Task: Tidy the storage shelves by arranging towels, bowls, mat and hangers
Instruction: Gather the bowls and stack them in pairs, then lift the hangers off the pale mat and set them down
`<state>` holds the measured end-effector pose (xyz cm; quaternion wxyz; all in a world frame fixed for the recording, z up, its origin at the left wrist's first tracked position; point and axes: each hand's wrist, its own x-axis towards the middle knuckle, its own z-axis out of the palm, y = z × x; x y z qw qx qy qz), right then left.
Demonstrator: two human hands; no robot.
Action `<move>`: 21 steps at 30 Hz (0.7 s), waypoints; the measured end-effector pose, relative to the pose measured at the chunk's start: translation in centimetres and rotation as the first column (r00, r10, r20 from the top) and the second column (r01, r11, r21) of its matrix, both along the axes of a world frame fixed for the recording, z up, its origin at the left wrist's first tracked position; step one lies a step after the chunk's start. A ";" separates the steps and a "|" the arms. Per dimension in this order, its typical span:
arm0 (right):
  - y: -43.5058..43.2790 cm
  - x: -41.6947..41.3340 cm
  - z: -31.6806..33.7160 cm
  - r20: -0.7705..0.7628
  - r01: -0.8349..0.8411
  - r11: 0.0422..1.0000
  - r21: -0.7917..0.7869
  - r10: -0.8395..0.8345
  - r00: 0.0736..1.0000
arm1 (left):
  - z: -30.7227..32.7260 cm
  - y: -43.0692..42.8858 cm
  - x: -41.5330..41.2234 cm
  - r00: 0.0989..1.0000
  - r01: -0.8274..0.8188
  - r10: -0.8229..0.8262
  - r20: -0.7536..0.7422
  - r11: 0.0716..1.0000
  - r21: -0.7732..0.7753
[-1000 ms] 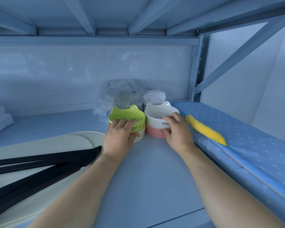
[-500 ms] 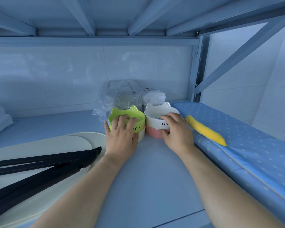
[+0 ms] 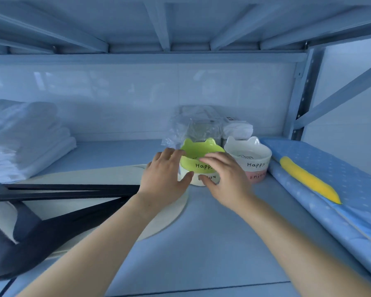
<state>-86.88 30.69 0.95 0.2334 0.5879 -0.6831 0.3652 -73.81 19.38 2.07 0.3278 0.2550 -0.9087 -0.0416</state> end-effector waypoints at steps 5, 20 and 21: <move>-3.4 4.0 0.6 0.021 -0.213 0.963 0.164 0.212 0.977 | 1.2 -2.5 6.6 0.991 -0.124 0.123 0.060 0.992 0.015; -10.8 16.7 0.6 0.156 -0.510 0.776 0.371 0.489 0.858 | -0.7 -6.9 23.2 0.926 -0.243 0.192 0.327 0.962 0.125; -10.9 17.2 0.5 0.166 -0.508 0.770 0.387 0.484 0.859 | -0.8 -7.3 23.7 0.932 -0.216 0.163 0.324 0.967 0.134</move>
